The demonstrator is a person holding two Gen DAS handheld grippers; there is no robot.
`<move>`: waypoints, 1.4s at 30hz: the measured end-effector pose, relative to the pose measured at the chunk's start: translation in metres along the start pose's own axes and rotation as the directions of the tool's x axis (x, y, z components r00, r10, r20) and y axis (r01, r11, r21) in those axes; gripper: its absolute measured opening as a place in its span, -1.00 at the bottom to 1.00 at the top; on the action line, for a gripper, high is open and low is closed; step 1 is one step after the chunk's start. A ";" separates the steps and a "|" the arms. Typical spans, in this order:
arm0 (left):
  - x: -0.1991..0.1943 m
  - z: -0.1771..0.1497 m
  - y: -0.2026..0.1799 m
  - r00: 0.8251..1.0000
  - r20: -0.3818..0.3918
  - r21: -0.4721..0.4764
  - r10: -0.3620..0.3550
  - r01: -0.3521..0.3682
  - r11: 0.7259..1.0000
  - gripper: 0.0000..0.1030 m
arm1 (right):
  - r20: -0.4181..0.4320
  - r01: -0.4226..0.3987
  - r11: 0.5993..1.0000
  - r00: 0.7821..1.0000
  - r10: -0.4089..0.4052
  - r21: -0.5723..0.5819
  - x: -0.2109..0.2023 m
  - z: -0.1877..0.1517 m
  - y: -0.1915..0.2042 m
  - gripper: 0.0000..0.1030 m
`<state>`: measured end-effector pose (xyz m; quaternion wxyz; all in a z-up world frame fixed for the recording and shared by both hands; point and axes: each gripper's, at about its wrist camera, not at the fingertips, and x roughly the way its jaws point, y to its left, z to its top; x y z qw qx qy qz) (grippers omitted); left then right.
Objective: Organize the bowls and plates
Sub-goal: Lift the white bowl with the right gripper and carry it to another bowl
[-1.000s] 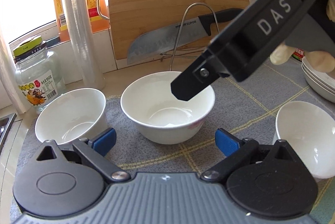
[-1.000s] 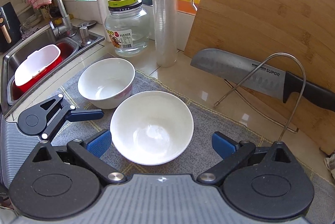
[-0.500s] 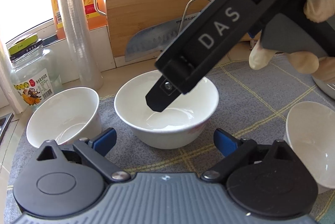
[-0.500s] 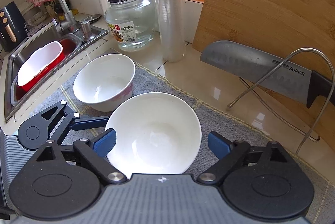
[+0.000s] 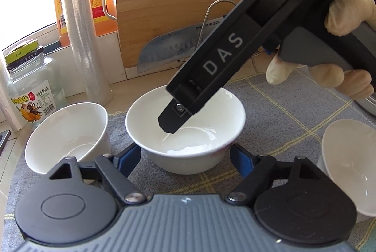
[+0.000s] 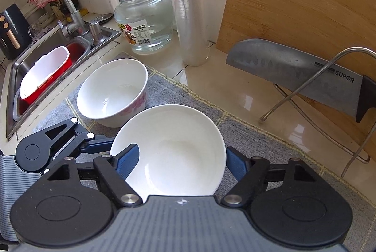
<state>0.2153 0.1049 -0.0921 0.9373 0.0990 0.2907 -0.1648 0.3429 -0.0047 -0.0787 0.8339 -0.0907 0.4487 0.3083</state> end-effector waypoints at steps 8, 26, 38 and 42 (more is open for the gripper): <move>-0.001 0.000 -0.003 1.000 0.009 0.025 0.017 -0.018 1.000 0.64 | -0.005 -0.012 1.000 1.000 0.012 0.015 0.003 0.002 -0.003 0.56; 0.001 0.003 -0.001 1.000 -0.007 0.039 0.016 -0.015 0.999 0.63 | -0.016 -0.033 0.999 0.999 0.033 0.036 0.003 0.001 -0.004 0.56; -0.008 0.005 -0.004 1.000 -0.011 0.041 0.015 -0.014 0.999 0.63 | -0.010 -0.037 0.998 0.999 0.037 0.042 -0.003 0.001 0.000 0.56; -0.015 0.007 -0.005 1.000 -0.008 0.040 0.012 -0.012 0.999 0.62 | -0.003 -0.041 0.998 0.999 0.042 0.043 -0.009 0.001 0.002 0.57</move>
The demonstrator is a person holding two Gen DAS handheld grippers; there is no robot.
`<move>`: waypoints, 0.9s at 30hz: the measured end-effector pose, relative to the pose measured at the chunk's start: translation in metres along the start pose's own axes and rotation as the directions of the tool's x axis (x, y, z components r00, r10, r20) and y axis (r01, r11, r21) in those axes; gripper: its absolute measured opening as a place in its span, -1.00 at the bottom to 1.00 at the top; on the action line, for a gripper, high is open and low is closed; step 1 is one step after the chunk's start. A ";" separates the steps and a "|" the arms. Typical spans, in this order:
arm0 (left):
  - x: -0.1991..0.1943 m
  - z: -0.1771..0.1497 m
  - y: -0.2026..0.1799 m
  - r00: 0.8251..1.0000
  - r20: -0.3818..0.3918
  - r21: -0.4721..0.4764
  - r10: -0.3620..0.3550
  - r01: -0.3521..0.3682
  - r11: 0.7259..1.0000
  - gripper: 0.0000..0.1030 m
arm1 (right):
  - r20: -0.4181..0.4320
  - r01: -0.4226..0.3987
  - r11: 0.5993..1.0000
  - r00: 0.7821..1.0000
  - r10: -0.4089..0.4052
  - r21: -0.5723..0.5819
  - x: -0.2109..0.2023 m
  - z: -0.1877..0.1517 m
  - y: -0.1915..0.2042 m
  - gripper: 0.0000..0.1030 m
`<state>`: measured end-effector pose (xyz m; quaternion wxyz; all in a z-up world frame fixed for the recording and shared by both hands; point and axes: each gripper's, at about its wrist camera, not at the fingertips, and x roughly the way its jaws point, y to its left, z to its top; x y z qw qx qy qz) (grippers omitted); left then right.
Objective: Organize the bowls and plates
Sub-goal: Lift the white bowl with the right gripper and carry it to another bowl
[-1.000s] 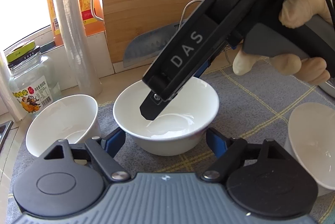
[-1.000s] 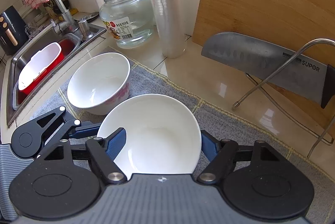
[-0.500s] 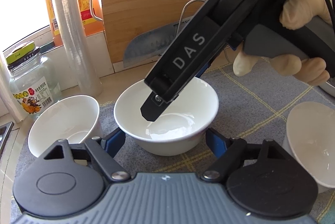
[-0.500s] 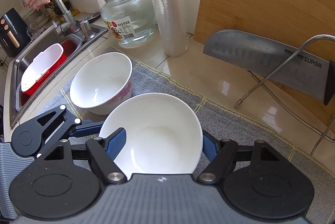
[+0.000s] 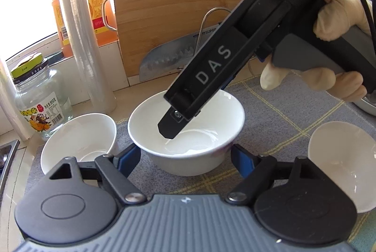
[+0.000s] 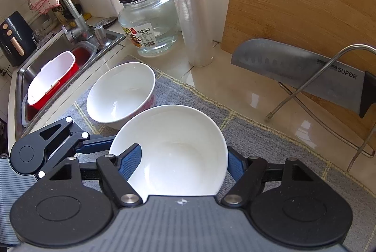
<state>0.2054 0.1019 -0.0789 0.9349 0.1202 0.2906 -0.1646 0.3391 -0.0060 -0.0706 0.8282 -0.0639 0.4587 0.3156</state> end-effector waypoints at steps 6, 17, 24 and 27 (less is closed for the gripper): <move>-0.011 0.002 -0.002 1.000 0.014 0.006 0.001 -0.001 1.000 0.62 | 0.013 0.003 1.000 1.000 -0.003 -0.006 -0.010 -0.001 0.005 0.57; -0.027 0.003 -0.012 1.000 0.025 0.014 -0.001 0.000 1.000 0.62 | 0.029 0.001 1.000 1.000 -0.001 -0.009 -0.030 -0.008 0.012 0.57; -0.037 0.007 -0.021 0.999 0.030 0.022 -0.016 0.016 1.000 0.62 | 0.034 0.008 1.000 0.999 -0.008 -0.008 -0.047 -0.016 0.013 0.58; -0.041 0.008 -0.026 0.999 0.037 0.028 -0.021 0.020 0.999 0.62 | 0.042 0.016 1.000 0.999 -0.016 -0.006 -0.055 -0.020 0.014 0.59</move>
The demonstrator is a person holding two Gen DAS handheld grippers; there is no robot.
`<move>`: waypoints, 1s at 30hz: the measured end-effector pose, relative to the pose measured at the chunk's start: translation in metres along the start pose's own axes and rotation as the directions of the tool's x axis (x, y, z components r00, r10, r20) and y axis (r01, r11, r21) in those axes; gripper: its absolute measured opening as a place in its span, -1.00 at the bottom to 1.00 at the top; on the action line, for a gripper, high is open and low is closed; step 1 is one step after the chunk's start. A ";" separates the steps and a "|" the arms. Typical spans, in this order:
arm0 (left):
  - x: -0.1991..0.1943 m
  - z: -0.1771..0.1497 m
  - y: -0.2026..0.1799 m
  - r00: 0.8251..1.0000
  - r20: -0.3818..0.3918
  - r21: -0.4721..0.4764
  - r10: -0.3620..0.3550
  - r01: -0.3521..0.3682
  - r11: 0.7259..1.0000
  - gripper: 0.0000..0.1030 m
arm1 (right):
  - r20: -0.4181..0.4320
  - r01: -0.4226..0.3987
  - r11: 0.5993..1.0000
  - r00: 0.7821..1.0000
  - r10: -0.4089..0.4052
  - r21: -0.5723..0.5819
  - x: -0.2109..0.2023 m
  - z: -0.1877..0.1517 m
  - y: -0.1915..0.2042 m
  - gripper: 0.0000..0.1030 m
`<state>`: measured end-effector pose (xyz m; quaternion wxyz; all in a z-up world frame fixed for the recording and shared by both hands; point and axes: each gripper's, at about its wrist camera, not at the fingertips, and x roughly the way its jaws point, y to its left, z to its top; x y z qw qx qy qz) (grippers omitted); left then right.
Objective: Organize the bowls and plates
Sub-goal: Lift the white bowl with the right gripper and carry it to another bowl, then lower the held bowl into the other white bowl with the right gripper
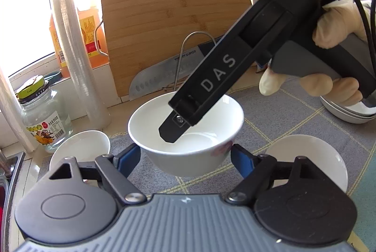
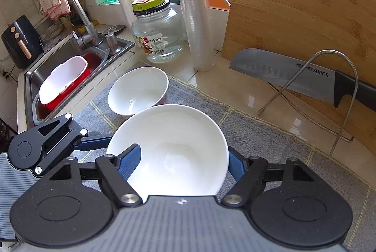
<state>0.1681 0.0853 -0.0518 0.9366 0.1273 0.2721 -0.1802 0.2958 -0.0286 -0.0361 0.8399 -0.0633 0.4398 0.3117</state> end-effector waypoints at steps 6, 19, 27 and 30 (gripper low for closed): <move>-0.010 0.004 -0.008 1.000 0.008 0.009 -0.013 0.012 1.000 0.62 | 0.009 0.005 1.000 1.000 -0.005 0.012 -0.013 -0.008 -0.001 0.59; -0.030 0.002 -0.023 0.999 0.001 0.022 -0.051 0.051 0.998 0.62 | 0.026 0.015 0.999 1.000 -0.016 0.042 -0.041 -0.038 0.001 0.59; -0.041 0.001 -0.041 0.996 0.001 0.038 -0.093 0.093 0.995 0.62 | 0.029 0.034 0.997 0.999 -0.036 0.063 -0.061 -0.059 0.000 0.60; -0.043 0.001 -0.048 0.994 0.003 0.051 -0.109 0.109 0.993 0.62 | 0.030 0.043 0.996 0.999 -0.046 0.080 -0.067 -0.067 -0.002 0.60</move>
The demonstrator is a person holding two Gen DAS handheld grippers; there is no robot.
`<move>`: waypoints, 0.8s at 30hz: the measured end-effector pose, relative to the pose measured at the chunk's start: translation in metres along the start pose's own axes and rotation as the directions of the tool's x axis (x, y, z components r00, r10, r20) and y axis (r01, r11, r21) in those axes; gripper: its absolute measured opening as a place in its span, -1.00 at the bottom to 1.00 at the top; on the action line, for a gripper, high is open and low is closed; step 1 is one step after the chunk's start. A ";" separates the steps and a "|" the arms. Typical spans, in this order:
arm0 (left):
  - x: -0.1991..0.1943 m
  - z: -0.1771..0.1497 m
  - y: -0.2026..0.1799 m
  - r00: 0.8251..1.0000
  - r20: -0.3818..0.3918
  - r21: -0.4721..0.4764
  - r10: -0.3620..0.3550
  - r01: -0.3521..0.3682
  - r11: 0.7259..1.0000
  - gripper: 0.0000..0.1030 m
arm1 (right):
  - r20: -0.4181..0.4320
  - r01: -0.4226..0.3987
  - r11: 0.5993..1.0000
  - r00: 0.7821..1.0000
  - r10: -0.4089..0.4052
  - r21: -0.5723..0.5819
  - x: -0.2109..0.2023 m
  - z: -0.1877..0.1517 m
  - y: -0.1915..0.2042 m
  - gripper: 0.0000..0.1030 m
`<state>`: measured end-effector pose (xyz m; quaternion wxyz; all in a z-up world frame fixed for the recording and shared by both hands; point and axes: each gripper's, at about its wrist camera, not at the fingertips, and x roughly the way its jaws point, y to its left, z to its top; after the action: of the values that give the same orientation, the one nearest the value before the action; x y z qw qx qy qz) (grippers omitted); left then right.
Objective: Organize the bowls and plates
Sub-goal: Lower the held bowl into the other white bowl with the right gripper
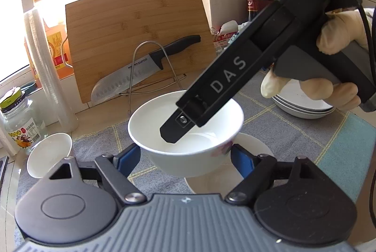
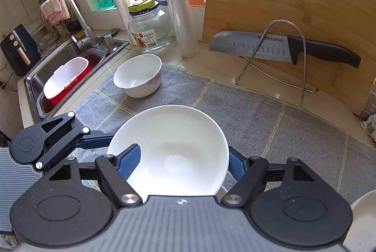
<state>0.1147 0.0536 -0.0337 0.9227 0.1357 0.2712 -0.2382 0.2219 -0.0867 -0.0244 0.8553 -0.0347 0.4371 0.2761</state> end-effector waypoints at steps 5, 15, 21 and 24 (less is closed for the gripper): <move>-0.002 0.001 -0.010 1.000 0.004 0.016 -0.025 0.025 1.000 0.62 | 0.000 0.017 1.000 1.000 -0.017 0.018 -0.009 -0.011 -0.003 0.60; 0.001 -0.003 -0.020 0.998 -0.017 0.038 -0.063 0.064 0.997 0.62 | -0.004 0.035 0.998 0.999 -0.034 0.050 -0.016 -0.028 -0.005 0.61; 0.003 -0.007 -0.023 0.996 -0.035 0.043 -0.077 0.078 0.996 0.62 | -0.014 0.034 0.997 0.999 -0.033 0.062 -0.015 -0.034 -0.006 0.61; 0.004 -0.008 -0.024 0.996 -0.045 0.046 -0.083 0.085 0.995 0.62 | -0.022 0.036 0.997 0.999 -0.034 0.064 -0.014 -0.037 -0.006 0.61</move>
<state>0.1020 0.0347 -0.0461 0.9023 0.1511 0.2906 -0.2803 0.1915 -0.1090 -0.0372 0.8561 -0.0176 0.4538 0.2465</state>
